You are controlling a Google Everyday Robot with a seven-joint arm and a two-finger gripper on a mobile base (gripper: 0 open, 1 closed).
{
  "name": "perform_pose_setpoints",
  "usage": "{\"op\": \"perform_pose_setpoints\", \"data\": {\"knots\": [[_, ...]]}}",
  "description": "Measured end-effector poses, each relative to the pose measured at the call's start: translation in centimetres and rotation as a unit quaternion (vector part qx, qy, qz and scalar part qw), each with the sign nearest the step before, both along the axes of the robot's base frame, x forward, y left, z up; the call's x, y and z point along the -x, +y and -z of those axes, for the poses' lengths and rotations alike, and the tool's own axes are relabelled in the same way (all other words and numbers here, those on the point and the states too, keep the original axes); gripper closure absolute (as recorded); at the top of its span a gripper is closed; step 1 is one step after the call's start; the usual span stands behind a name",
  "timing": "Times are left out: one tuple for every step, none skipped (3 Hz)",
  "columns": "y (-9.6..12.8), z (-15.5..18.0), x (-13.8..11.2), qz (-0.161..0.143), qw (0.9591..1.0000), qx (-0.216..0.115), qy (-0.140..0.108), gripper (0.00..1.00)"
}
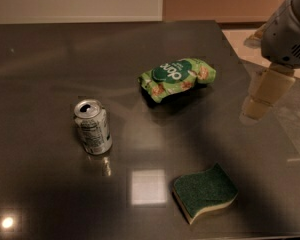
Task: Pick 7up can
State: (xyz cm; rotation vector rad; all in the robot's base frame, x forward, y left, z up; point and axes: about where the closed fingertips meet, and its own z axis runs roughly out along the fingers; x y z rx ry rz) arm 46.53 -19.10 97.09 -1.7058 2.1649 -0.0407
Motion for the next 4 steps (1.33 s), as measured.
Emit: {"op": "perform_pose_setpoints", "data": {"knots": [[3.9, 0.7, -1.9, -0.023, 0.9985, -0.049, -0.01, 0.0], [8.8, 0.8, -2.5, -0.061, 0.9919, -0.11, -0.02, 0.0], [13.9, 0.4, -1.8, -0.111, 0.9795, -0.167, -0.021, 0.0], [18.0, 0.9, -0.4, -0.153, 0.9677, -0.2, -0.006, 0.0]]}}
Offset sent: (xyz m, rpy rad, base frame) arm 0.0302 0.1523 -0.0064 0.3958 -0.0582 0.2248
